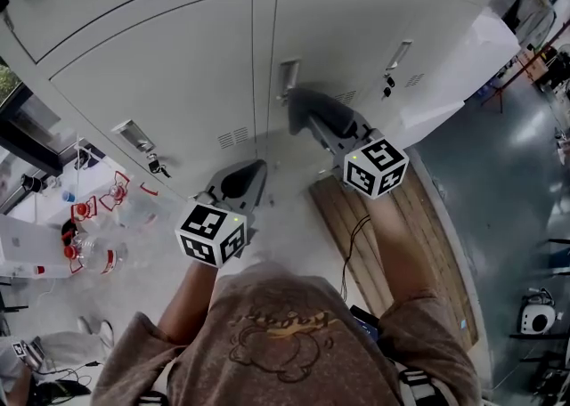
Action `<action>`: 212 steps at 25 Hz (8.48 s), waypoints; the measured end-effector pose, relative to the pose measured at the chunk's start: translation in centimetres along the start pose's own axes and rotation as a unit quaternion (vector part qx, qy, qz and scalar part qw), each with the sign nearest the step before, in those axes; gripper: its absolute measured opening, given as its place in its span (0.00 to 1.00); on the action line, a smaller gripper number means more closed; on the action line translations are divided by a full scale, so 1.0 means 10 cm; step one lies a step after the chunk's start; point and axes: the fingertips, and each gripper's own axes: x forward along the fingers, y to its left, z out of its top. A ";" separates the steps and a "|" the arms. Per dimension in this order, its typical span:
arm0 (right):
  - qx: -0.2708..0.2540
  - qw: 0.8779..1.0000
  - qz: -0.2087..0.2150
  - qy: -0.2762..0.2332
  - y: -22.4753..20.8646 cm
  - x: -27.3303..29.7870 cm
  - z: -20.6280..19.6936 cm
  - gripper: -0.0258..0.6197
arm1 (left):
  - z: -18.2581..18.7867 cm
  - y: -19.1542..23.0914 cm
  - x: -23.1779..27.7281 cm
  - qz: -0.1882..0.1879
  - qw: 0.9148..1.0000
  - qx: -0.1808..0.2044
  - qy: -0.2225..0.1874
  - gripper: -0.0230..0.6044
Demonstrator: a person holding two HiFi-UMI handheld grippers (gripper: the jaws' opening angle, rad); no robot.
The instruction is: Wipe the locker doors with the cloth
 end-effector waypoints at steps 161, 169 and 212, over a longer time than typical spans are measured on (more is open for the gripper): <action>0.104 0.953 -0.269 0.094 -2.01 -0.65 -1.33 0.10 | -0.07 0.17 0.22 -0.009 1.000 -0.008 0.023 0.03; 0.092 0.954 -0.278 0.062 -1.92 -1.02 -1.06 0.10 | -0.06 -0.01 0.30 -0.035 0.999 -0.008 0.022 0.03; 0.113 0.931 -0.347 0.018 0.51 -2.22 -1.15 0.10 | -0.47 -0.72 0.37 -0.112 0.993 0.019 0.017 0.03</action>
